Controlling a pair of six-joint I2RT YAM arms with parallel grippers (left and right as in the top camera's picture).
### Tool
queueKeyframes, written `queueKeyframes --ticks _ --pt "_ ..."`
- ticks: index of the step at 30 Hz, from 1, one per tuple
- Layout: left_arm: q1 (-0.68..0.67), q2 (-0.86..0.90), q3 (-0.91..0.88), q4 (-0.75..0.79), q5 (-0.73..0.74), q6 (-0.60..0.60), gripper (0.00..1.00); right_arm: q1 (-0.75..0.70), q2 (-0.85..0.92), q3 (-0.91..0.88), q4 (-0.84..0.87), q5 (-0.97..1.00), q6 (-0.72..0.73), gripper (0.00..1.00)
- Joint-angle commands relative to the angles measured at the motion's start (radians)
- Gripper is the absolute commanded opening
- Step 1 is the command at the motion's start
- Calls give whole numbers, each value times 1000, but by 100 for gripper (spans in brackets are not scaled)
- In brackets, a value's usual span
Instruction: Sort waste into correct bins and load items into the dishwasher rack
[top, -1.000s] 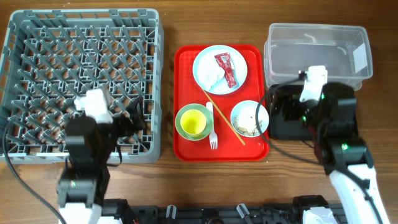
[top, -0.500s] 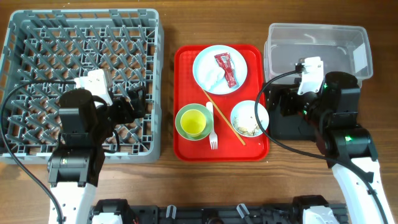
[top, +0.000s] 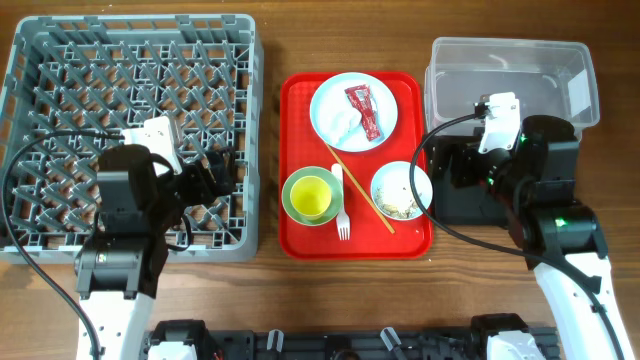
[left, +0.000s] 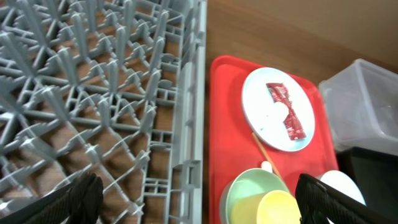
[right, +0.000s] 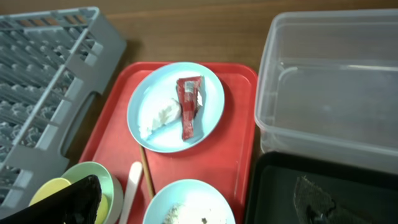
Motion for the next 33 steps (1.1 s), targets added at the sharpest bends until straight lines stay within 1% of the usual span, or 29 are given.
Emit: queueKeyframes --ticks 1,6,10,13,15,19,24,25,27,28,33 --pt "4 56 111 -85 -81 26 100 -5 35 78 -32 56 -24 100" --pt "4 159 223 -202 -119 32 100 -5 126 159 -90 65 -27 100" --pt "4 206 256 -256 -125 32 100 -2 194 230 -124 65 -27 100" --pt "4 211 256 -269 -126 32 100 23 248 297 -167 83 -49 100" --pt "4 208 256 -266 -126 32 100 55 302 366 -202 136 -50 100" --pt "4 206 256 -265 -125 31 100 134 407 496 -246 141 -73 100" --pt "4 206 256 -265 -125 31 100 223 536 600 -208 143 -68 100" --pt "4 206 256 -266 -125 31 100 240 557 604 -185 156 -54 98" --pt "4 206 256 -265 -125 31 100 275 599 604 -141 201 -22 91" --pt "4 206 256 -265 -125 31 100 293 620 604 -126 226 -1 89" --pt "4 206 255 -266 -125 31 100 370 757 604 -52 265 123 89"
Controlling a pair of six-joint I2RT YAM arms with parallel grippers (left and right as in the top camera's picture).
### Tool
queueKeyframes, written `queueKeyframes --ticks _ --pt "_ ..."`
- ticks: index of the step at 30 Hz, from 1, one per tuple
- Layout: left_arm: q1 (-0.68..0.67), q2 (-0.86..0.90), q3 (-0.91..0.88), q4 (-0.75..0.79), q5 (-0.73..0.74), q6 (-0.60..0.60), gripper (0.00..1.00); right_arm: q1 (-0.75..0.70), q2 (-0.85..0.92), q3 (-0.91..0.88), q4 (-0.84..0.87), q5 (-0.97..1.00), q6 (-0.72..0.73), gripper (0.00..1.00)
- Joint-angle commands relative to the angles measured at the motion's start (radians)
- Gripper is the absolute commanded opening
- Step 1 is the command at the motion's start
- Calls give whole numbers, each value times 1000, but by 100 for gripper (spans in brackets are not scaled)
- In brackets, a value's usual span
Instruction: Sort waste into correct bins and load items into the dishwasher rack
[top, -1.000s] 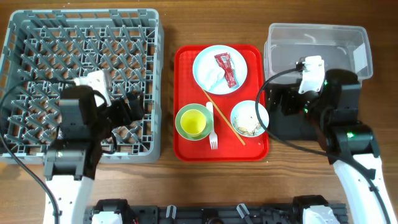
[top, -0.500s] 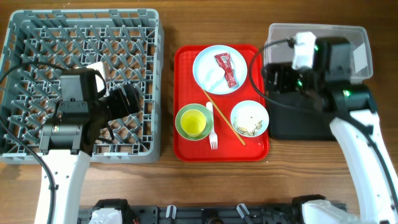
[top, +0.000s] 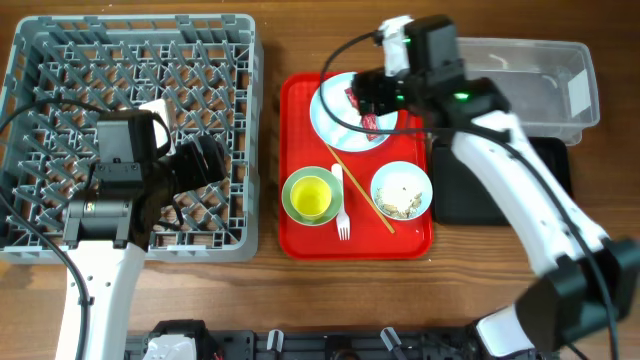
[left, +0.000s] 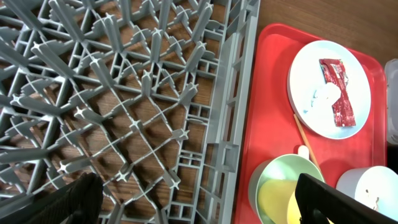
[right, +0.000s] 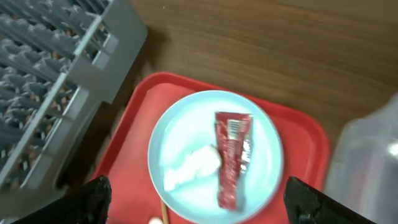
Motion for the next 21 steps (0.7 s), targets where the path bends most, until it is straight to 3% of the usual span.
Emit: queueKeyframes --ticks 1,10,12,21 --pt "4 -4 19 2 -10 16 100 53 114 16 32 56 134 88" --pt "4 -4 19 -3 -10 13 100 101 311 16 89 98 394 76" --pt "4 -4 19 -6 -10 13 100 101 337 16 89 101 418 70" --pt "4 -4 19 -11 -9 13 100 101 410 15 89 103 515 61"
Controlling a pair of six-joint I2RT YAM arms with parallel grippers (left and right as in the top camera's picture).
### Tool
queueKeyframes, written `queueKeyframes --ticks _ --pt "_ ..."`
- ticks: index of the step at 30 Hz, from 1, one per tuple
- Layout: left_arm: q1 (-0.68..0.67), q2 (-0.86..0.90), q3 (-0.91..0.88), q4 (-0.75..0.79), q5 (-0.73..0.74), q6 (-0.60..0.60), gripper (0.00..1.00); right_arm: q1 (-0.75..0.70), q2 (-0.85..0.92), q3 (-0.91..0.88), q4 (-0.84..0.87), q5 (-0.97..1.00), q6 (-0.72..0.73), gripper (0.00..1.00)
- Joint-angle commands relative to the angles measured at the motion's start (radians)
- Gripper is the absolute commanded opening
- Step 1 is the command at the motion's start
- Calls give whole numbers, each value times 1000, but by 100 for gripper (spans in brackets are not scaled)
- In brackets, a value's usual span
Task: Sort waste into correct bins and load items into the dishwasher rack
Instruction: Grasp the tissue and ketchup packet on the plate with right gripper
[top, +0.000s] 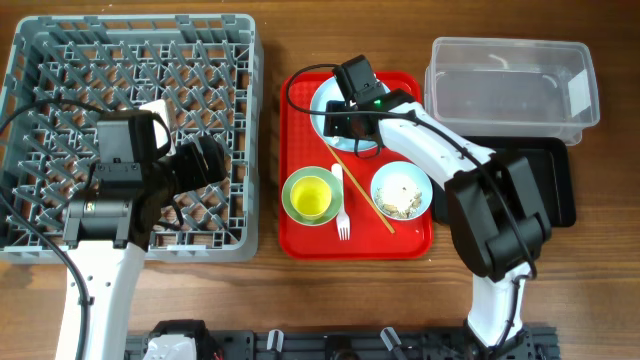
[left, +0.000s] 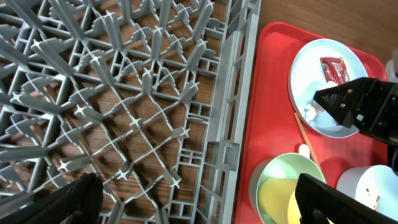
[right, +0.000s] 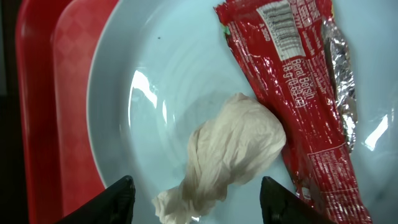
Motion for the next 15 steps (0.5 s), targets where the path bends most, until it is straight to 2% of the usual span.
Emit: queueKeyframes --ticks 1,3,4,8,10,13,15 --pt "4 -4 19 -7 -9 13 100 0 33 14 2 29 60 59" --pt "4 -4 19 -7 -10 12 100 0 35 14 2 37 63 57" --pt "4 -4 19 -7 -9 13 100 0 35 14 2 41 66 53" --pt "4 -4 19 -8 -10 13 100 0 35 14 -23 51 86 27" --pt "4 -4 19 -8 -9 12 100 0 35 14 -47 55 99 23" --pt "4 -4 19 -8 -9 13 100 0 35 14 -63 58 107 21" --pt "4 -4 19 -11 -9 13 100 0 35 14 -70 58 109 15"
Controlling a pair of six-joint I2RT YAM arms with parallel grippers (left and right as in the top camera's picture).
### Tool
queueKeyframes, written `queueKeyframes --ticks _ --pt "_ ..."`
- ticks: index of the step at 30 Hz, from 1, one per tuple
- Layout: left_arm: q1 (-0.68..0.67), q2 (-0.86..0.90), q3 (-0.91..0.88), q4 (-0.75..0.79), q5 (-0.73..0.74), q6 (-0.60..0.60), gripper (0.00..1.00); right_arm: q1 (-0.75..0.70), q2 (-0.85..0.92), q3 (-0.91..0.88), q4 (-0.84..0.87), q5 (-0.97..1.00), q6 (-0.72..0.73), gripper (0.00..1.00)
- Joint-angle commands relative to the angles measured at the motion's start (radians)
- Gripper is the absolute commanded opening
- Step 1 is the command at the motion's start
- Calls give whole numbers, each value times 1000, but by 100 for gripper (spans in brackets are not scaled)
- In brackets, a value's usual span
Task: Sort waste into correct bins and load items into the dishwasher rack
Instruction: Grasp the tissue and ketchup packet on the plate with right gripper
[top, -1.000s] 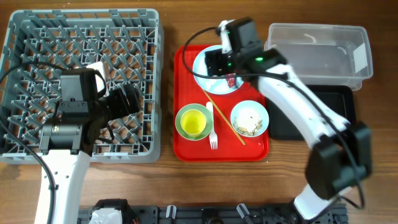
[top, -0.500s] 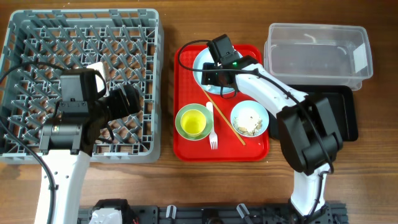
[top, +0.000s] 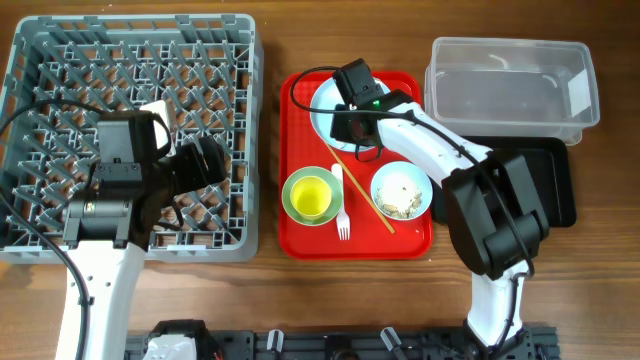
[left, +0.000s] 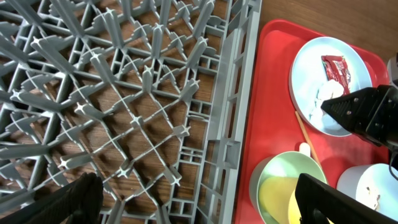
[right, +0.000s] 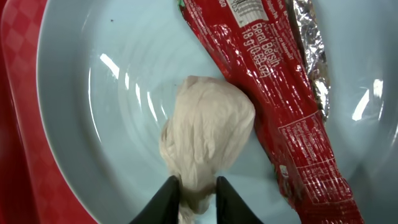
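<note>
On the pale blue plate a crumpled white napkin lies against a red snack wrapper. My right gripper is shut on the napkin's lower end, low over the plate; overhead it shows at the top of the red tray. My left gripper hangs open over the right part of the grey dishwasher rack, holding nothing. On the tray also sit a green bowl holding a yellow cup, a white bowl with food scraps, a chopstick and a white fork.
A clear plastic bin stands at the back right, with a black bin in front of it, partly behind my right arm. The rack fills the left side of the table.
My right gripper's fingers stood open on either side of the napkin; now they are shut on its lower end. The left arm has not moved.
My right gripper began over the black bin at the right, with the left over the rack. Then the right arm was high above the plate. Then it was low over the plate, open round the napkin, and now it grips the napkin.
</note>
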Motion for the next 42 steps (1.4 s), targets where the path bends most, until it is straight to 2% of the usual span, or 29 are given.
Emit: queueKeyframes --ticks 1,3,8,14,19,24,25,27,28,29,30,37,38,42 --pt "4 -4 19 -6 -10 12 100 0 24 14 -12 25 25 12" --pt "4 -4 19 -12 -10 13 100 0 24 14 -7 24 22 4" --pt "4 -4 19 -15 -10 13 100 -3 0 16 -8 24 -3 4" --pt "4 -4 19 -5 -10 13 100 -51 -204 18 -18 113 -160 4" --pt "4 -4 19 0 -10 13 100 -160 -346 18 -46 190 -190 4" --pt "4 -4 19 7 -10 13 100 -287 -366 18 -76 186 -185 4" --pt "4 -4 19 8 -10 13 100 -309 -361 18 -81 175 -186 6" --pt "4 -4 19 8 -10 13 100 -341 -357 18 -83 146 -193 22" --pt "4 -4 19 8 -10 13 100 -353 -357 18 -80 135 -210 26" --pt "4 -4 19 8 -10 13 100 -362 -357 18 -62 116 -251 38" --pt "4 -4 19 8 -10 13 100 -362 -358 18 -47 101 -274 43" --pt "4 -4 19 8 -10 13 100 -281 -357 18 42 -63 -384 50" --pt "4 -4 19 8 -10 13 100 -263 -356 18 46 -81 -410 54" --pt "4 -4 19 8 -10 13 100 -196 -321 17 30 -80 -492 59"
